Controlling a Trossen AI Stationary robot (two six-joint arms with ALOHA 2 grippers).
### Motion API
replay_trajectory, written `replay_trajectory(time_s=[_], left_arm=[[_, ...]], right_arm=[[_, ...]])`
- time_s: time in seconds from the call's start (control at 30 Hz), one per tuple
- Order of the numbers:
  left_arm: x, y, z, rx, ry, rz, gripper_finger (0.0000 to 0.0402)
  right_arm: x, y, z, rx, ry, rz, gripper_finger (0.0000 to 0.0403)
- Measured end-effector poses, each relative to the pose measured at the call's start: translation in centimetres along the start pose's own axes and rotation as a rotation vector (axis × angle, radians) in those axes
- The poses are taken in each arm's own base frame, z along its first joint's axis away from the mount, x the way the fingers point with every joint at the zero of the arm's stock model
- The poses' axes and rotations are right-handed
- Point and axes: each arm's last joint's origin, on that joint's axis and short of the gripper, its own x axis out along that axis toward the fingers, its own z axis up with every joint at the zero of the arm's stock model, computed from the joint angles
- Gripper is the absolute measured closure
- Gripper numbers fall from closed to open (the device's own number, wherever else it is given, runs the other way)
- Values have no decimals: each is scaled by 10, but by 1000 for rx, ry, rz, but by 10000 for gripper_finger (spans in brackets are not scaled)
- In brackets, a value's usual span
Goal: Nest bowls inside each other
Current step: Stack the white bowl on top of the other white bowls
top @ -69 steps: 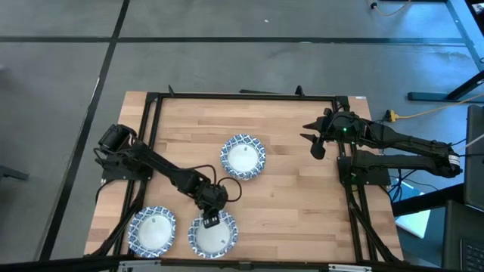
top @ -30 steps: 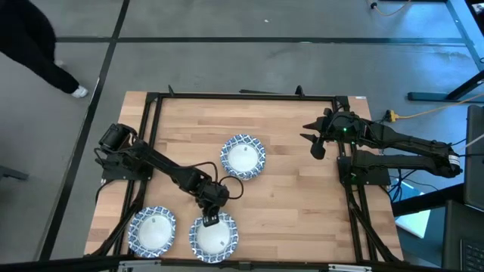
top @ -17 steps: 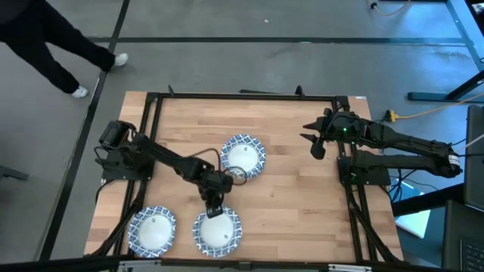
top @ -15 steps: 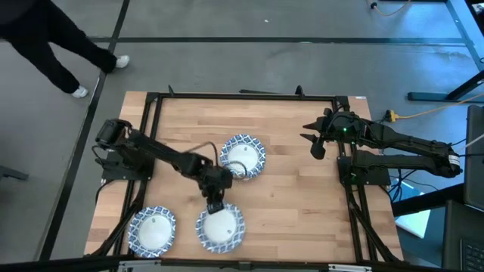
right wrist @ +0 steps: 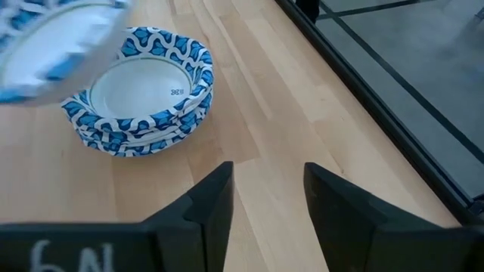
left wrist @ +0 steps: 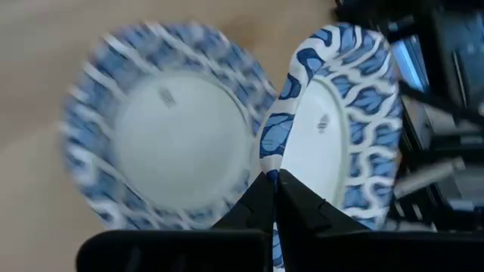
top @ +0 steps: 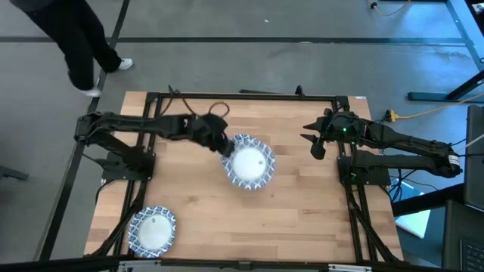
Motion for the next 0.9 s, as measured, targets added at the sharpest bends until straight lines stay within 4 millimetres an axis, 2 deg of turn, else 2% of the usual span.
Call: replay_trajectory(time_s=[0.13, 0.27, 0.53, 0.7, 0.9], left_arm=[[1, 18, 19, -59, 9, 26, 401], [8, 35, 29, -90, 39, 73, 401], [31, 60, 38, -129, 85, 167, 401], [36, 65, 39, -128, 91, 181, 384], [36, 64, 40, -84, 91, 176, 345]], right_arm=[[0, 0, 0, 18, 0, 0, 241], [0, 0, 0, 18, 0, 0, 241], [0, 0, 0, 14, 0, 0, 241], [0, 0, -1, 12, 9, 1, 241], [0, 0, -3, 11, 28, 1, 241]])
